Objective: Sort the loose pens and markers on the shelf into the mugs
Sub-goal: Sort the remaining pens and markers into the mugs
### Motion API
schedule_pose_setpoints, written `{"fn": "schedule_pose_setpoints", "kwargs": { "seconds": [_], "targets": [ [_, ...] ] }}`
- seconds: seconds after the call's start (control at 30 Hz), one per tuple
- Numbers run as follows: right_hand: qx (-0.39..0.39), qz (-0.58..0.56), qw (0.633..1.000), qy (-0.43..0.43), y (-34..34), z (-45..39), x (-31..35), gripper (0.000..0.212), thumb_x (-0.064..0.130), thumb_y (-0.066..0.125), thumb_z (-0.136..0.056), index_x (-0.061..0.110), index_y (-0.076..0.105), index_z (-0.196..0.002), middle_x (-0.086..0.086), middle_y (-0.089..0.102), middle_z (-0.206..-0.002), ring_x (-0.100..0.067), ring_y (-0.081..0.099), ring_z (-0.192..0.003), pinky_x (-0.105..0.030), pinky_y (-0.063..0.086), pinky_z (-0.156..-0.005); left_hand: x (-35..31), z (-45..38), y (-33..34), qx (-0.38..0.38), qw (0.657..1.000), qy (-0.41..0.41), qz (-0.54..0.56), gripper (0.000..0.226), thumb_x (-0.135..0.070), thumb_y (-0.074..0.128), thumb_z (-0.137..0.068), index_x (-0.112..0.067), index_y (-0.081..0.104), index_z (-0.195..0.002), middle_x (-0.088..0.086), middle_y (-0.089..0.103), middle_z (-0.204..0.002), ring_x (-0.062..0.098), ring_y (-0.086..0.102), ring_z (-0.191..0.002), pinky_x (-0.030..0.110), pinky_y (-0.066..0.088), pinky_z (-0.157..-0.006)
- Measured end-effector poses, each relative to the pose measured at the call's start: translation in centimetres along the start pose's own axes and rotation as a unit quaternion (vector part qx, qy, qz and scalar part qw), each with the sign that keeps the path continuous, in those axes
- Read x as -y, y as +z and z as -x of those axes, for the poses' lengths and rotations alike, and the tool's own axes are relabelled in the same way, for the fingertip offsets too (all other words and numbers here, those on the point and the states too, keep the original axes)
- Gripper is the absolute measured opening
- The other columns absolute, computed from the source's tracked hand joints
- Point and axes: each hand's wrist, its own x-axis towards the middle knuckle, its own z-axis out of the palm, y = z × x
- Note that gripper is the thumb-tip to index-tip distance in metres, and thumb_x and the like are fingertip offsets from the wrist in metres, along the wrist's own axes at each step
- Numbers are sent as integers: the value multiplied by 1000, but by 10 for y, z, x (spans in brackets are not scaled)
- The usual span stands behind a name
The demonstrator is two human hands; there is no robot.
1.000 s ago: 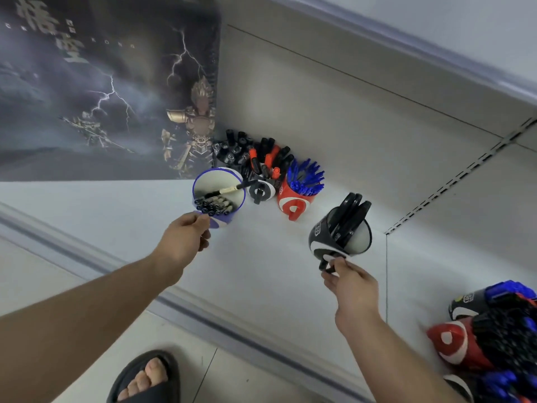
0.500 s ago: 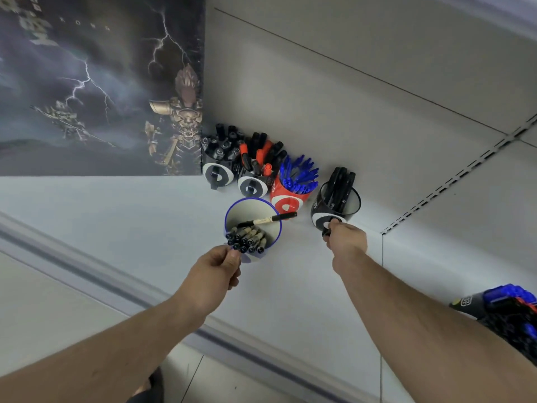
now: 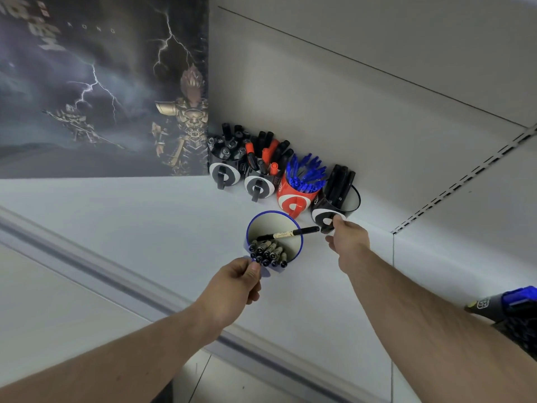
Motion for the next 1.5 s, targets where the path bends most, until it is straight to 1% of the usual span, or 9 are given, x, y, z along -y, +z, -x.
{"fn": "schedule_pose_setpoints", "kwargs": {
  "seconds": [0.13, 0.43, 0.67, 0.83, 1.0, 1.1, 1.2, 1.33, 1.5],
  "targets": [
    [-48, -20, 999, -1, -28, 61, -16, 18, 20, 52, -91, 23, 62, -77, -7, 70, -80, -21, 70, -70, -32, 48, -67, 6, -1, 13, 24, 999, -23, 5, 33, -19, 41, -105, -16, 60, -78, 1, 57, -69, 17, 56, -66, 29, 45, -70],
    [48, -26, 997, 54, -38, 165, -63, 16, -1, 57, -82, 4, 70, -74, -8, 68, -71, -16, 62, -52, -35, 52, -63, 26, 3, 43, 89, 993, -76, -25, 27, -19, 38, -105, -11, 61, -93, 4, 63, -81, 20, 59, -75, 28, 48, -74],
    [108, 9, 987, 115, -9, 184, -71, 22, 28, 67, -78, 14, 64, -62, 0, 63, -60, -21, 60, -63, -40, 53, -65, 12, -6, 27, 28, 968, 41, -244, 13, -36, 66, -88, -31, 70, -77, -18, 69, -77, -1, 60, -72, 15, 42, -64],
    [59, 57, 992, 97, 15, 179, -70, 52, 48, 66, -79, 16, 46, -43, 5, 44, -41, -18, 41, -50, -27, 33, -50, 3, -17, 13, -63, 973, 60, -213, 15, -28, 57, -89, -27, 69, -80, -14, 68, -90, 5, 61, -89, 26, 43, -73],
    [10, 58, 998, 2, 26, 172, -74, 14, 33, 58, -92, 28, 71, -87, 7, 67, -82, -11, 57, -73, -16, 39, -60, 1, -19, 23, -43, 982, 50, -178, 17, -21, 53, -94, -33, 64, -91, -16, 64, -101, 6, 58, -95, 21, 40, -78],
    [1, 6, 1000, -26, 11, 165, -82, 17, 27, 57, -94, 32, 74, -93, 8, 67, -84, -9, 58, -75, -5, 39, -61, 0, -18, 28, -5, 984, 54, -168, 20, -20, 55, -95, -37, 65, -96, -22, 65, -97, -7, 58, -93, 11, 39, -76],
    [-36, -39, 998, -34, -17, 153, -84, 13, 26, 59, -95, 26, 72, -93, 4, 70, -82, -13, 59, -71, -13, 43, -65, -5, -19, 28, 24, 979, 48, -197, 35, -25, 56, -95, -30, 59, -130, -11, 60, -126, 6, 53, -117, 21, 37, -94],
    [-103, -67, 992, -39, -56, 106, -72, 13, 29, 63, -92, 18, 71, -93, 0, 71, -76, -22, 69, -78, -38, 54, -81, -14, -25, 25, 56, 956, 80, -276, 48, -32, 57, -95, -37, 47, -142, -11, 49, -142, 11, 49, -120, 25, 37, -96],
    [-112, -63, 992, 1, -78, 31, -46, 10, 31, 62, -93, 22, 64, -89, 2, 67, -73, -29, 70, -84, -44, 57, -86, -17, -30, 21, 65, 923, 99, -367, 57, -33, 61, -92, -35, 41, -146, -11, 43, -150, 12, 43, -132, 23, 34, -101]
  ]
}}
